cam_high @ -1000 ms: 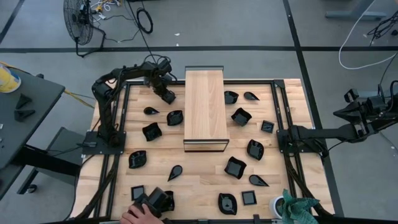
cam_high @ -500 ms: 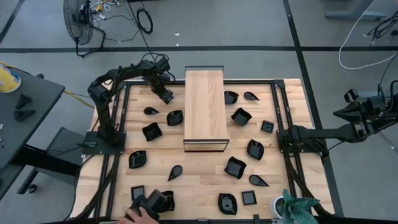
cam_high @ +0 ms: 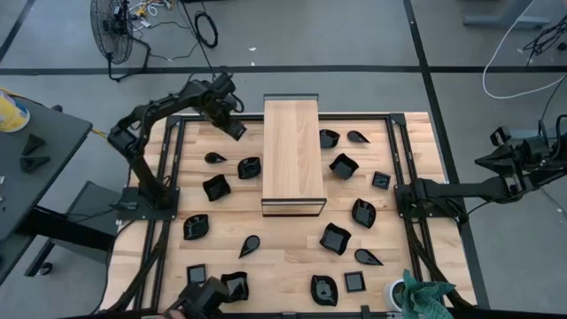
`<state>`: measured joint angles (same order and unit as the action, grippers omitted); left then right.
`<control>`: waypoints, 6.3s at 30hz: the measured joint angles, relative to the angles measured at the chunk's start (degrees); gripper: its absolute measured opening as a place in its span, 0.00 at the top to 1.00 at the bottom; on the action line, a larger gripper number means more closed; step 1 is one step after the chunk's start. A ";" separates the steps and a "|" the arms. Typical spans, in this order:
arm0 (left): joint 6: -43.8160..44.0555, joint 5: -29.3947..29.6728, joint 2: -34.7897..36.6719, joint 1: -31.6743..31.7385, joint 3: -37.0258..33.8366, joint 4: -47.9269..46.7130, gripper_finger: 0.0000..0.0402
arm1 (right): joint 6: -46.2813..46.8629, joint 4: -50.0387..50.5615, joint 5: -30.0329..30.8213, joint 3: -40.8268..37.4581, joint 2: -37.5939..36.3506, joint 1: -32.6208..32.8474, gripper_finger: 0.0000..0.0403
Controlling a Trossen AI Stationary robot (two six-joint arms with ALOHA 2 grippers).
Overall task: Pick & Place Mini shaped plates
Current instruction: Put the square plate on the shelf, then put the leaf-shaped plate on the shelf
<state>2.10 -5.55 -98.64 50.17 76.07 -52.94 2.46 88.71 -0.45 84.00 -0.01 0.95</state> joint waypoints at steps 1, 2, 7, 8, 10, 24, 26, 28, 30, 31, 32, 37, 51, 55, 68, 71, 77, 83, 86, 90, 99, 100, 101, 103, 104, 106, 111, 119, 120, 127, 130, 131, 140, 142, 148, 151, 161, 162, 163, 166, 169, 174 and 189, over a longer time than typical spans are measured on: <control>0.58 -0.01 1.10 -0.30 0.00 0.03 0.99 | 0.00 0.00 0.00 0.00 0.00 0.00 0.97; 1.34 -0.01 2.08 -0.57 0.00 0.05 0.99 | 0.00 -0.01 -0.02 -0.02 0.00 0.00 0.97; 5.66 -0.02 7.06 -2.92 0.02 0.06 0.99 | 0.00 -0.01 -0.01 0.00 0.00 0.00 0.97; 6.62 -0.03 7.95 -3.62 0.02 0.07 0.99 | 0.00 -0.01 -0.01 -0.02 0.00 0.00 0.97; 8.63 -0.05 9.55 -5.23 0.02 0.38 0.99 | 0.00 0.02 -0.02 -0.02 0.00 0.00 0.97; 23.55 -0.64 13.39 -19.39 0.04 7.87 0.99 | 0.00 0.01 -0.01 -0.01 0.00 -0.01 0.97; 26.72 -0.65 13.39 -21.79 0.04 9.48 0.99 | 0.00 -0.01 -0.02 0.00 0.00 0.00 0.97; 29.57 -0.67 13.39 -24.08 0.04 11.55 0.99 | 0.00 0.00 0.00 0.00 0.00 0.00 0.97; 30.95 -0.61 13.39 -25.95 0.04 14.10 0.99 | 0.00 0.02 -0.02 0.00 0.00 0.00 0.97; 31.67 -0.65 13.39 -26.74 0.04 15.61 0.99 | 0.00 0.00 0.00 0.00 0.00 0.00 0.97; 32.38 -0.68 13.39 -27.40 0.04 17.00 0.99 | 0.00 0.02 -0.02 -0.02 0.00 0.00 0.97; 39.44 -0.69 13.39 -30.02 0.04 23.72 0.99 | 0.00 0.00 -0.02 0.00 0.00 0.00 0.97; 48.36 -1.98 13.34 -36.45 0.04 26.11 1.00 | 0.00 -0.01 0.00 -0.01 0.00 0.00 0.97; 48.30 -2.04 13.34 -37.82 0.04 26.11 1.00 | 0.00 -0.01 -0.02 0.00 0.00 0.00 0.97; 61.68 7.78 13.12 -42.19 0.04 23.69 1.00 | 0.00 0.00 -0.02 -0.01 0.00 0.00 0.97; 63.26 8.51 12.38 -43.29 0.11 23.76 1.00 | 0.00 0.02 0.00 -0.02 0.00 0.00 0.97; 66.33 8.37 10.79 -44.71 0.02 22.87 0.99 | 0.00 0.00 0.00 0.00 0.00 0.00 0.97; 71.85 8.38 8.35 -45.75 0.13 24.81 0.99 | 0.00 -0.21 -0.02 -0.06 0.00 0.00 0.97; 75.37 8.33 6.79 -46.47 0.02 25.34 0.99 | 0.00 -0.55 -0.02 -0.02 0.00 0.00 0.97; 78.29 7.57 5.12 -47.22 0.04 25.86 0.99 | 0.00 -0.51 -0.02 -0.02 0.00 0.00 0.97; 79.74 7.22 4.01 -47.21 0.02 26.62 0.99 | 0.00 -0.49 -0.02 -0.02 0.00 0.00 0.97; 79.75 7.32 4.01 -47.21 0.02 26.55 0.99 | 0.00 -0.49 -0.02 -0.02 0.00 0.00 0.97; 79.75 7.40 4.01 -47.21 0.02 26.55 0.99 | 0.00 -0.49 -0.02 0.00 0.00 0.00 0.97; 79.81 7.76 4.02 -47.21 0.02 26.42 0.99 | 0.00 -0.49 -0.02 -0.02 0.00 0.00 0.97; 79.99 8.00 4.01 -47.21 0.02 26.17 0.99 | 0.00 -0.49 -0.02 -0.01 0.00 0.00 0.97; 80.10 8.46 4.01 -47.21 0.02 25.44 0.99 | 0.00 -0.49 -0.02 -0.02 0.00 0.00 0.97; 79.87 9.95 4.02 -47.21 0.02 23.70 0.99 | 0.00 -0.49 -0.02 -0.01 0.00 0.00 0.97; 79.03 9.87 4.03 -47.21 0.02 23.73 0.98 | 0.00 -0.47 -0.02 -0.02 0.00 0.00 0.97; 78.56 9.86 4.03 -47.21 0.02 23.74 0.98 | 0.00 -0.47 -0.02 -0.02 0.00 0.00 0.97; 78.20 9.14 4.03 -47.21 0.02 23.73 0.85 | 0.00 -0.47 -0.02 -0.02 0.00 0.00 0.97; 78.17 9.14 4.03 -47.21 0.02 23.74 0.79 | 0.00 -0.47 -0.02 -0.02 0.00 0.00 0.97; 78.17 9.14 4.03 -47.21 0.02 23.77 0.78 | 0.00 -0.47 -0.02 -0.02 0.00 0.00 0.97; 75.08 8.70 4.65 -47.19 0.02 23.79 0.69 | 0.00 -0.47 -0.02 -0.02 0.00 -0.01 0.97; 74.70 8.70 5.25 -47.10 0.02 23.48 0.68 | 0.00 -0.47 -0.02 -0.02 0.00 0.00 0.97; 73.68 10.96 8.42 -47.08 0.04 20.63 0.66 | 0.00 -0.47 -0.02 -0.02 0.00 0.00 0.97; 73.50 12.82 9.84 -47.08 0.04 17.25 0.66 | 0.00 -0.47 -0.02 -0.02 0.00 0.00 0.97; 69.42 17.54 13.60 -45.75 0.07 6.28 0.66 | 0.00 -0.47 -0.02 0.00 0.00 0.00 0.97; 68.27 17.29 13.79 -45.31 0.07 5.53 0.66 | 0.00 -0.45 -0.02 0.00 0.00 0.00 0.97; 66.65 16.98 13.97 -44.82 0.04 4.50 0.66 | 0.00 -0.45 -0.02 -0.02 0.00 0.00 0.97; 61.09 15.96 14.25 -43.32 0.11 3.04 0.66 | 0.00 -0.47 -0.02 -0.02 0.00 0.00 0.97; 57.12 14.82 14.15 -41.78 0.07 0.45 0.66 | 0.00 -0.47 -0.02 -0.02 0.00 0.00 0.97; 52.67 14.65 14.15 -39.42 0.07 -4.70 0.66 | 0.00 -0.47 -0.02 0.00 0.00 0.00 0.97; 39.20 14.76 14.11 -36.11 0.07 -7.07 0.66 | 0.00 -0.47 -0.02 0.00 0.00 0.00 0.97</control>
<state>41.30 9.21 -84.53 14.07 76.14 -60.01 2.46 88.25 -0.47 84.00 -0.01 0.95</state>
